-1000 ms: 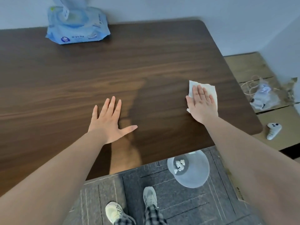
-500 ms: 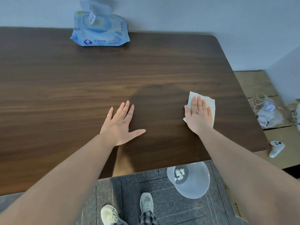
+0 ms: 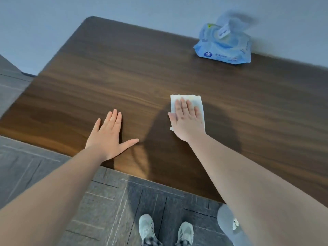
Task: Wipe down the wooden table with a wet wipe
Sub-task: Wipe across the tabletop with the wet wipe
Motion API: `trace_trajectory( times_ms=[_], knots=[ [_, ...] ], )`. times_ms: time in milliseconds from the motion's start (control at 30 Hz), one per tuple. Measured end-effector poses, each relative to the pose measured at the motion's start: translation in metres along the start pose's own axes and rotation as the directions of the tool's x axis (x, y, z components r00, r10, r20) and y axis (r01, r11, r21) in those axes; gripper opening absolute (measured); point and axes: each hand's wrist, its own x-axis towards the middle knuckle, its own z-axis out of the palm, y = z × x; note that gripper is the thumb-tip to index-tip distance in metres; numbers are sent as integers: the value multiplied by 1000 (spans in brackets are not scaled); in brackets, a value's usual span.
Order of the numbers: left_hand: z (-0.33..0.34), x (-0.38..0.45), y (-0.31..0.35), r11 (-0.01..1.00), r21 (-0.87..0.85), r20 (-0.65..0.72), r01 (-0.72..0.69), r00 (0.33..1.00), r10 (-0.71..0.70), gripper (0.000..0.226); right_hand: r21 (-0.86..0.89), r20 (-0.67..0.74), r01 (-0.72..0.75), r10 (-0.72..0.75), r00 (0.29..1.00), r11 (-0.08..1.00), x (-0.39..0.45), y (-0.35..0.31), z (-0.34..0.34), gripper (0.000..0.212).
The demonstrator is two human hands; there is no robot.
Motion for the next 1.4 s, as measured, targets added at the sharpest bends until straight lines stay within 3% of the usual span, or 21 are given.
trace_trajectory(
  times_ms=[133,300,700,1000,1200,1400],
  knots=[
    [7,-15,-74,984,17,108,175,978,-176,123,-30,19,161,-160,987,987,30,-91,5,63],
    [22,-12,-84,974,-127,74,187,981,-179,120,-73,23,298,-297,955,952,57,-177,10,62],
    [30,-12,-88,976,-166,-37,140,988,-148,117,-106,67,494,-489,870,863,107,-289,13,59],
    [29,-14,-87,982,-131,-1,135,991,-136,112,-58,114,526,-518,848,848,87,-275,10,57],
    [28,-18,-83,981,-111,-12,157,987,-159,114,-62,72,442,-437,896,895,55,-203,10,58],
    [28,-31,-55,999,-8,-68,52,996,-52,80,-25,28,273,-272,962,962,13,-107,6,58]
  ],
)
